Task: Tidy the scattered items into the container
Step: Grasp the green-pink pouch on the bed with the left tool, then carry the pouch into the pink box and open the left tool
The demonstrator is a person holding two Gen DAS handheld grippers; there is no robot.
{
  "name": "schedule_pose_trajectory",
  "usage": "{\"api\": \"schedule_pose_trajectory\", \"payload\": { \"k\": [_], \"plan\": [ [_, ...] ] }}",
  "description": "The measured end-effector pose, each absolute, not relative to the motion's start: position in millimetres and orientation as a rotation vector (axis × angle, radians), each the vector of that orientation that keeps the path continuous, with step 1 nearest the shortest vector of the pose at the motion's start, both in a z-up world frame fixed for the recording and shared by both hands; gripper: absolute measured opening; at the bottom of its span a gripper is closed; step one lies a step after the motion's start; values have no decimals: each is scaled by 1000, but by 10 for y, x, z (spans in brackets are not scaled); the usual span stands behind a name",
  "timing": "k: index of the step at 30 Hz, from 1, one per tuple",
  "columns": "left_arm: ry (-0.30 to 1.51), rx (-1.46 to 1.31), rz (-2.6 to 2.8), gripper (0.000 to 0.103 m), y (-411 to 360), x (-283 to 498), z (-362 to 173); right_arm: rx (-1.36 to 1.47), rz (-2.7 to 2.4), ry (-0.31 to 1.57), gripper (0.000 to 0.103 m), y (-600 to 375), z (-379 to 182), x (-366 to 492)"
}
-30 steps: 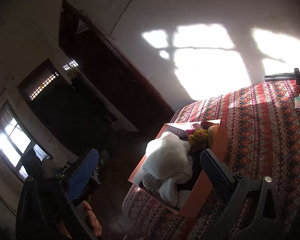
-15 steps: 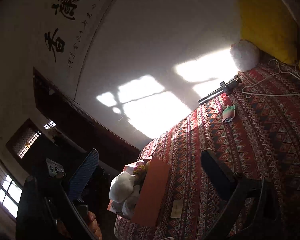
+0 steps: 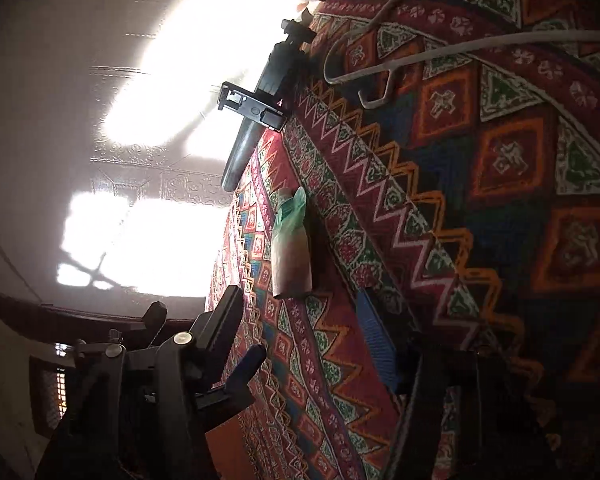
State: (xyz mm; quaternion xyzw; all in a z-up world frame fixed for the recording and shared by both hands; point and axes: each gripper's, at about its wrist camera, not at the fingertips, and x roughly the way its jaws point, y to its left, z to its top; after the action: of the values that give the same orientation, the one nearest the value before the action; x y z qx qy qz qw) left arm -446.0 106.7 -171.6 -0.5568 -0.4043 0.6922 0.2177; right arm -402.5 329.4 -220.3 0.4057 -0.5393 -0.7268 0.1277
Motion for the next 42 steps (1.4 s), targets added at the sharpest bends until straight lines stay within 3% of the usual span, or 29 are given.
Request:
{"api": "schedule_pose_trajectory", "payload": {
  "k": [2, 3, 4, 5, 6, 8, 15, 20, 27, 31, 36, 39, 41, 42],
  "plan": [
    [-1052, -1444, 1956, 101, 1254, -4579, -1639, 1163, -2123, -1547, 17, 3259, -2274, -4255],
    [-1000, -1470, 1958, 87, 1377, -4625, -1658, 1173, -2104, -1536, 10, 3218, -2321, -4345],
    [-954, -1501, 2009, 80, 1440, -4610, -1666, 1170, -2099, -1531, 10, 3196, -2340, -4381],
    [-928, -1489, 2041, 68, 1460, -4566, -1659, 1161, -2099, -1530, 10, 3195, -2330, -4371],
    [-930, -1507, 2034, 28, 1441, -4521, -1700, 1149, -2101, -1541, 10, 3208, -2314, -4321],
    [-1135, -1541, 1849, 17, 1268, -4381, -1933, 1135, -2109, -1590, 10, 3284, -2294, -4153],
    [-1194, -1495, 1829, 14, 984, -3135, -1560, 1127, -2025, -1640, 10, 3057, -2021, -2989],
    [-1129, -1359, 1969, 14, 510, -2171, -643, 1041, -1984, -1582, 10, 2600, -1373, -2165],
    [-1053, -976, 2323, 16, -1032, -945, 996, 876, -1924, -1217, 11, 1056, 199, -1728],
    [-1054, -819, 2522, 19, -2128, -253, 1526, 806, -1880, -951, 11, -117, 891, -1447],
    [-1122, -866, 2696, 25, -3308, 47, 1211, 865, -1853, -667, 12, -1563, 921, -1207],
    [-1161, -1077, 2728, 28, -3865, -282, 497, 1007, -1917, -475, 13, -2390, 483, -1364],
    [-1107, -1315, 2785, 23, -4144, -628, -139, 1152, -1977, -292, 15, -2913, -27, -1597],
    [-1008, -1522, 2803, 18, -4191, -817, -507, 1248, -1999, -195, 10, -3106, -406, -1735]
  ]
}}
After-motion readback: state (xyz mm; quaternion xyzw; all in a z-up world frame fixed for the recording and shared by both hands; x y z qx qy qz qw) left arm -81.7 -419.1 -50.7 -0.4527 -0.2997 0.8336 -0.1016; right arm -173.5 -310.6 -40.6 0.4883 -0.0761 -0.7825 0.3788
